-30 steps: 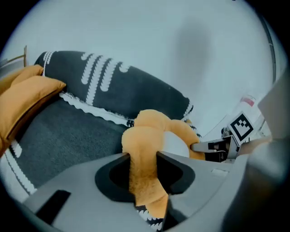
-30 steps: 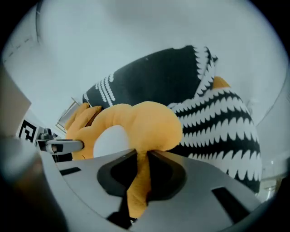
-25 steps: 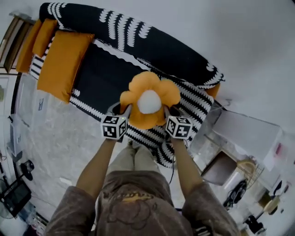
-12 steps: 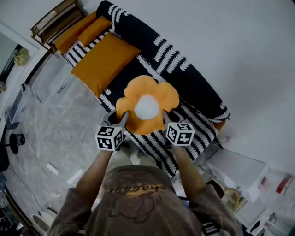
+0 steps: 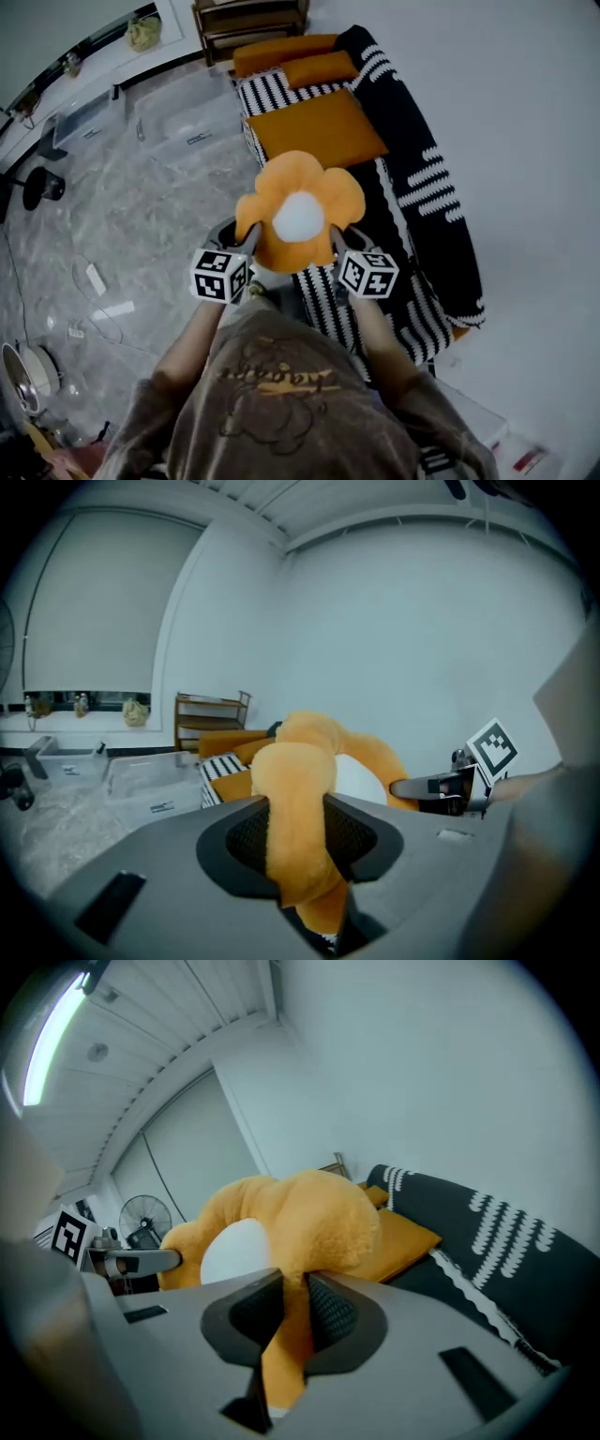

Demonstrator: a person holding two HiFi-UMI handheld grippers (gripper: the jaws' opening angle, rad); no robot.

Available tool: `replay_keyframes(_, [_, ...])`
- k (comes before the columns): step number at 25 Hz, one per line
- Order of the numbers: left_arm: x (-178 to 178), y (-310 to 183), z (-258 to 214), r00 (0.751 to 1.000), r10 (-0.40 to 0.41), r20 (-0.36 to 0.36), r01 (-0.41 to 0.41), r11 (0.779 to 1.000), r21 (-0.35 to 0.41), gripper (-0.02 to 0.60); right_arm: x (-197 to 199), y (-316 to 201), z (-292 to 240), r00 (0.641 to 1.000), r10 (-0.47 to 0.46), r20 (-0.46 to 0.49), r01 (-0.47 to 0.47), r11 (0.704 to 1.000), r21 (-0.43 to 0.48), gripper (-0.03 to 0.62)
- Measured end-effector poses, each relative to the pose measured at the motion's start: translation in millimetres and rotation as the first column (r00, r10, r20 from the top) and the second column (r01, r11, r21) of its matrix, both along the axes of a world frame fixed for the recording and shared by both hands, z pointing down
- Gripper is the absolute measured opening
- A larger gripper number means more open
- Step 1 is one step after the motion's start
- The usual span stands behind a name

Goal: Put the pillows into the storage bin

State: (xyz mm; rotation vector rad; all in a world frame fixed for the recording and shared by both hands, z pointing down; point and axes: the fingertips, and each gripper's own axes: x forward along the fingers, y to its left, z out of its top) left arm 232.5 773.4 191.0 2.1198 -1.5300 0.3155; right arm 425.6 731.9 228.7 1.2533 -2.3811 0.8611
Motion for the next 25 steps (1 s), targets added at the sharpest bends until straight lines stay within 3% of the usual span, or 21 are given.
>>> replay_keyframes(4, [-111,18,-6,0.99,-0.141,-0.013,0.141,0.99,0.012,0.123,-117,-9,-8,0.99,-0.138,-0.001,0.138,0.99,0.027,0.054])
replay_keyframes(7, [-172,30,5,0.974,-0.226,-0.014,0.226,0.974,0.026,0.123,-184,-11,0,0.975,-0.223,0.005,0.223,0.974,0.048,0.055])
replay_keyframes(14, [-268,27,13,0.934,-0.357,-0.021,0.358,0.933,0.042,0.123,-293,-37,8,0.939,-0.344,0.007,0.343,0.938,0.054,0.055])
replay_keyframes(25, [-418,-66,28,0.872,-0.49,-0.004,0.489,0.871,0.04,0.123,-460,-153,24,0.876,-0.482,0.015,0.481,0.875,0.044,0.055])
